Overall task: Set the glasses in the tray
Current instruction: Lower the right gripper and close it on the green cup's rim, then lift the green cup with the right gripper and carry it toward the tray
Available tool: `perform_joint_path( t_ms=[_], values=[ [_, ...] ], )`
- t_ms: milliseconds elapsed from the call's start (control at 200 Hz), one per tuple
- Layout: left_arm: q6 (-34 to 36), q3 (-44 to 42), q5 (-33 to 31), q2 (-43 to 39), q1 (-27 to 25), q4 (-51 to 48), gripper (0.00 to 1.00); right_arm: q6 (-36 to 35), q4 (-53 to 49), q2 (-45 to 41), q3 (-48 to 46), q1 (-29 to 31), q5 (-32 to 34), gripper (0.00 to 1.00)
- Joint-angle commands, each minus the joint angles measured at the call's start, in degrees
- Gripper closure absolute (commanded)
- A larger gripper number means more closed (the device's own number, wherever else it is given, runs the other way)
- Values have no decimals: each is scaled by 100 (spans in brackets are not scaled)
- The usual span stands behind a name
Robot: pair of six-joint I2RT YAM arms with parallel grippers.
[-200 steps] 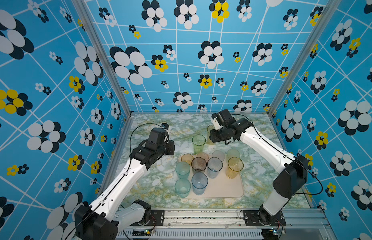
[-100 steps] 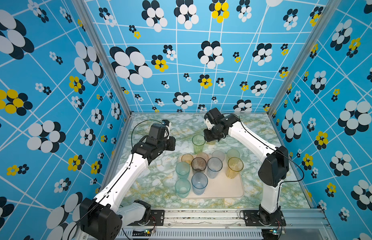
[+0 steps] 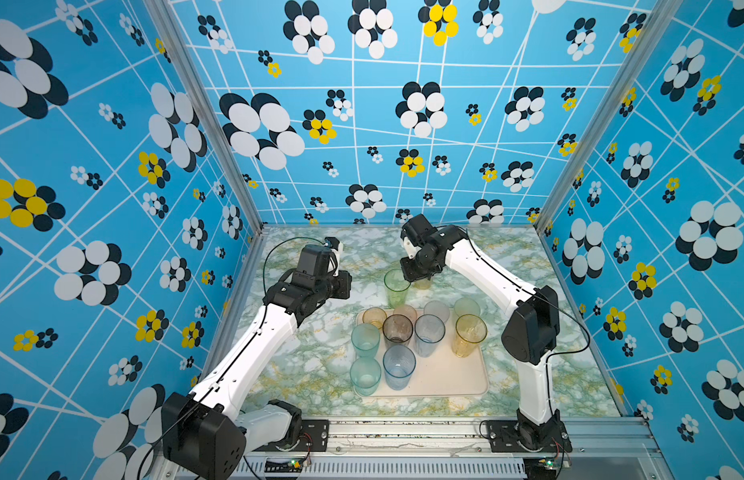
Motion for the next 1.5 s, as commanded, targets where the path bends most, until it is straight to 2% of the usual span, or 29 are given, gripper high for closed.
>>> perform_joint_path(
  t_ms=[0, 555, 1225, 1495],
  values=[
    [130, 179, 57, 21, 55, 76, 71, -58, -322, 138, 235, 41, 80, 67],
    [212, 147, 136, -19, 156, 85, 69, -58, -584, 542, 721, 67, 95, 77],
    [275, 66, 251, -54, 227, 111, 69, -49, -658, 772, 825, 103, 120, 84],
    [293, 59, 253, -72, 232, 86, 69, -40, -667, 743, 847, 116, 179, 90]
  ],
)
